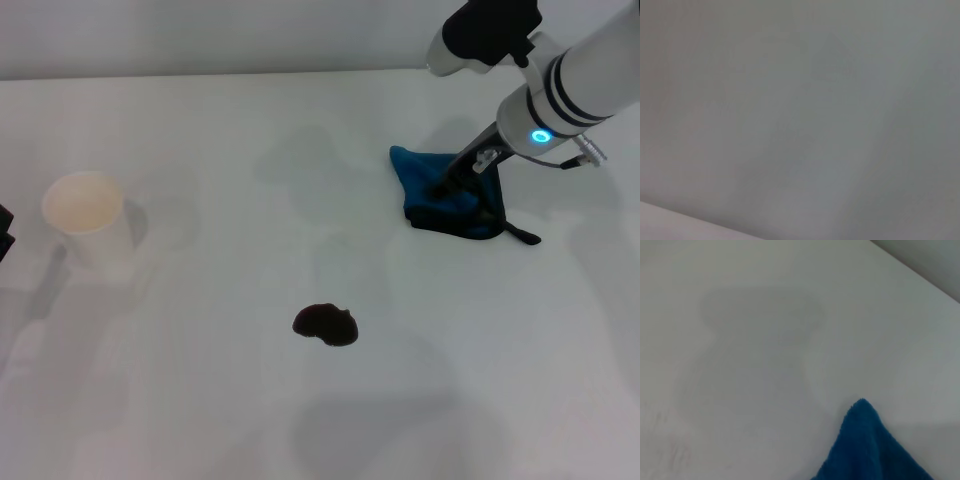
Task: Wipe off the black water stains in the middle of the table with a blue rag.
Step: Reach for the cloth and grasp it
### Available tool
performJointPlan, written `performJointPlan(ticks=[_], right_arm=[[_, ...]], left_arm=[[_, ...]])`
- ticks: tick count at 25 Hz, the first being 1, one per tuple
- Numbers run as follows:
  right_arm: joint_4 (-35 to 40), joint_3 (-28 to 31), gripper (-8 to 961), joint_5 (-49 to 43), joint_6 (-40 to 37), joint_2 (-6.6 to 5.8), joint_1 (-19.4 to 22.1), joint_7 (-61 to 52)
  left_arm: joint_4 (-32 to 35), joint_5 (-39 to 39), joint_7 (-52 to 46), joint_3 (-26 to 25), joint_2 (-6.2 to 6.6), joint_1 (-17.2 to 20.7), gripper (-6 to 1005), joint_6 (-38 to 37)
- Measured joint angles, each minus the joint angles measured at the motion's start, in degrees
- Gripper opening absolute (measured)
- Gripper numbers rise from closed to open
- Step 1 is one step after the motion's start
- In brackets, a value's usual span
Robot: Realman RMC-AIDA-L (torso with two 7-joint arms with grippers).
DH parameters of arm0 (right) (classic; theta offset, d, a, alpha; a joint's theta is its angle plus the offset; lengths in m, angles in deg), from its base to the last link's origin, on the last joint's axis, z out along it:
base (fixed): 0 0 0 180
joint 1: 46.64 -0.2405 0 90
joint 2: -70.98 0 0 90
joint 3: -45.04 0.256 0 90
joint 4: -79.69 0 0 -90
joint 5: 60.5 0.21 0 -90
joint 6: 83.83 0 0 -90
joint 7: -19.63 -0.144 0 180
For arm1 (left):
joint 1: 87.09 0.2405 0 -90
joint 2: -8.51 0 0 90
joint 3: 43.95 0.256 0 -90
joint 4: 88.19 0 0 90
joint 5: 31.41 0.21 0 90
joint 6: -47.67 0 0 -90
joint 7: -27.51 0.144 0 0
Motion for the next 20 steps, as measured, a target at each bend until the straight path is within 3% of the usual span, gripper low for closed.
performJointPlan(ticks=[15,20], right_arm=[[-4.3,0.0,598,0.0,-2.1,-0.23,-1.6,-0.1],[-4.3,0.0,459,-0.3,-1.5,-0.32,-1.7,-0.2]], left_arm=[[0.1,-0.4,0.0,0.0,0.17,-1.5,890,-2.2],[0.1,-0.9,0.0,0.0,0.18,-1.6,890,-2.6]])
